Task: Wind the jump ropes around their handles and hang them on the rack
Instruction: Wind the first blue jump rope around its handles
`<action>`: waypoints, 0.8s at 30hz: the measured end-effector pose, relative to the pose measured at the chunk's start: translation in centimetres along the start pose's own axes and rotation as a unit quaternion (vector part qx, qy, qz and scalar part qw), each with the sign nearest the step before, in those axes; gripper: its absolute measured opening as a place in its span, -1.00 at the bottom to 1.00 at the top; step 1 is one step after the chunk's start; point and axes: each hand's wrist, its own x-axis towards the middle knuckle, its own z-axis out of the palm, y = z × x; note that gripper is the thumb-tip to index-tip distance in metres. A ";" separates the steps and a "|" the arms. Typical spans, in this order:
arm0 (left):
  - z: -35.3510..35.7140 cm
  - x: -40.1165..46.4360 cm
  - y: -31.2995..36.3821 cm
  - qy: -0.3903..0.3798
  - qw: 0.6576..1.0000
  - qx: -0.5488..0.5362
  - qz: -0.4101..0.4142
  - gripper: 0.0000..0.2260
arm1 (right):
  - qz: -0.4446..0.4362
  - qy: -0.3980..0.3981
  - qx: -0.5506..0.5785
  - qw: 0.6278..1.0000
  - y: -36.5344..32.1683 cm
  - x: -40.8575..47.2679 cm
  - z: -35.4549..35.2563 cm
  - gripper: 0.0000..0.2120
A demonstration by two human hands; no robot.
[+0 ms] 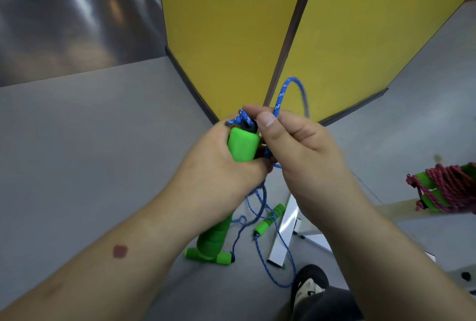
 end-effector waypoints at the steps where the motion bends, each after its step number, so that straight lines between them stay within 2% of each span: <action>1: 0.1 -0.1 0.0 0.011 1.000 0.005 -0.001 -0.83 | 0.000 0.004 -0.004 1.000 0.0 0.0 -0.1 -0.78; 5: -0.2 0.2 0.3 0.077 0.994 -0.074 -0.001 -0.55 | 0.022 -0.010 -0.005 1.000 0.3 -0.1 -0.2 -0.79; 8: -1.1 0.8 0.6 0.133 0.978 -0.157 0.010 -0.43 | 0.049 -0.070 -0.029 0.996 0.6 -0.4 0.0 -0.76; 10: -1.8 1.2 0.7 0.156 0.965 -0.212 0.018 -0.47 | 0.078 -0.119 -0.114 0.983 1.1 -0.5 0.1 -0.77; 12: -2.5 1.4 0.6 0.174 0.956 -0.236 0.017 -0.57 | 0.107 -0.142 -0.153 0.972 1.3 -0.6 0.0 -0.82; 15: -3.0 1.3 0.5 0.189 0.956 -0.223 0.011 -0.70 | 0.073 -0.103 -0.129 0.984 0.9 -0.5 -0.2 -0.84; 17: -2.9 1.1 0.3 0.153 0.967 -0.202 0.003 -0.69 | 0.030 -0.062 -0.096 0.993 0.6 -0.3 -0.4 -0.83; 20: -1.8 0.9 -0.4 0.052 0.994 -0.098 -0.005 -0.67 | -0.008 -0.025 -0.023 0.999 0.3 0.0 -0.3 -0.82; 24: -0.6 0.5 -0.5 -0.010 1.000 -0.015 0.004 -0.62 | -0.041 0.009 -0.026 0.999 0.1 -0.2 -0.1 -0.80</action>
